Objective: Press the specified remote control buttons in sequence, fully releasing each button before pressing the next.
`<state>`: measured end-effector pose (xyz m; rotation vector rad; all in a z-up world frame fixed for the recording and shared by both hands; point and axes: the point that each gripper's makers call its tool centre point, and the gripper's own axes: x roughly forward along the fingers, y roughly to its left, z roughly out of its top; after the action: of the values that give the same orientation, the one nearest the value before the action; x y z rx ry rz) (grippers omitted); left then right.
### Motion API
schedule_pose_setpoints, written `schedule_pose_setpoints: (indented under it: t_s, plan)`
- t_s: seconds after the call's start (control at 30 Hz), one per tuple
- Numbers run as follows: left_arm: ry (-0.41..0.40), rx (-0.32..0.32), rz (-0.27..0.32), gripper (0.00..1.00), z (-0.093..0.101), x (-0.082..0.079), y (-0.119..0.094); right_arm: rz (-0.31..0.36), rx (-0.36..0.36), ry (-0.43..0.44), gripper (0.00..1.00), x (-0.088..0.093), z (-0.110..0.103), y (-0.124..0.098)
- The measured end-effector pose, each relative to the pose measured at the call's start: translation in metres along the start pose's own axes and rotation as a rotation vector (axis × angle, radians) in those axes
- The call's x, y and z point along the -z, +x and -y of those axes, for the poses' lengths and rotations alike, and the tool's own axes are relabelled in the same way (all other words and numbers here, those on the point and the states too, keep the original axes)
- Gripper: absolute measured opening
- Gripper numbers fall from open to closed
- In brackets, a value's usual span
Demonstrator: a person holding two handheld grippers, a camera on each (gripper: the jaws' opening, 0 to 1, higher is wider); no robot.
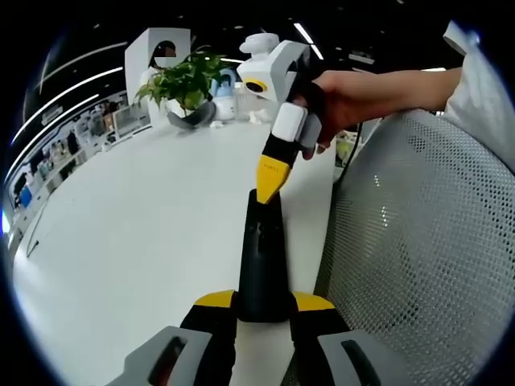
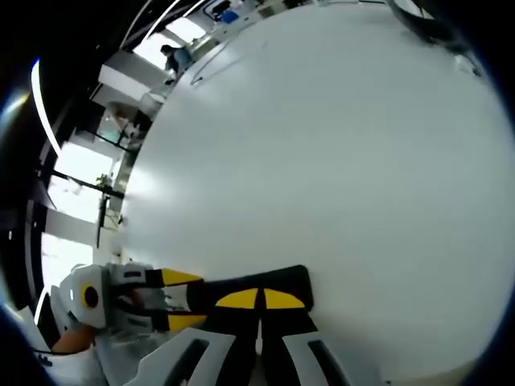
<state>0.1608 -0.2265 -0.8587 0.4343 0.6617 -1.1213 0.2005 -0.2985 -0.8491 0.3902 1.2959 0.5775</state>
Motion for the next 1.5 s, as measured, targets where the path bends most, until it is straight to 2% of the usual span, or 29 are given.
schedule_pose_setpoints:
  t_s: [0.2, 0.33, 0.53, 0.8, 1.23, 1.43, 1.5]
  plan:
    - [0.004, 0.004, 0.002, 0.25, 0.0, 0.0, 0.0, 0.064, -0.041, -0.019, 0.0, -0.01, -0.007, -0.001]
    - [0.008, 0.009, 0.003, 0.25, 0.0, 0.0, 0.0, 0.077, -0.053, -0.011, 0.0, -0.012, -0.008, -0.001]
    - [0.01, 0.012, 0.004, 0.25, 0.0, 0.0, 0.001, 0.024, -0.065, -0.004, 0.0, -0.005, -0.01, 0.006]
    - [0.007, 0.012, 0.005, 0.25, 0.0, 0.0, 0.0, 0.008, -0.049, -0.046, 0.0, -0.001, -0.011, 0.009]
    - [0.006, 0.009, 0.011, 0.25, 0.0, 0.0, 0.0, 0.044, -0.054, -0.004, 0.0, -0.003, -0.009, 0.01]
    - [0.005, 0.006, 0.011, 0.25, 0.0, 0.0, 0.001, 0.05, -0.022, -0.022, 0.0, -0.002, -0.01, 0.011]
    - [0.004, 0.004, 0.01, 0.25, 0.0, -0.001, 0.001, 0.025, 0.003, -0.045, 0.0, -0.003, -0.009, 0.012]
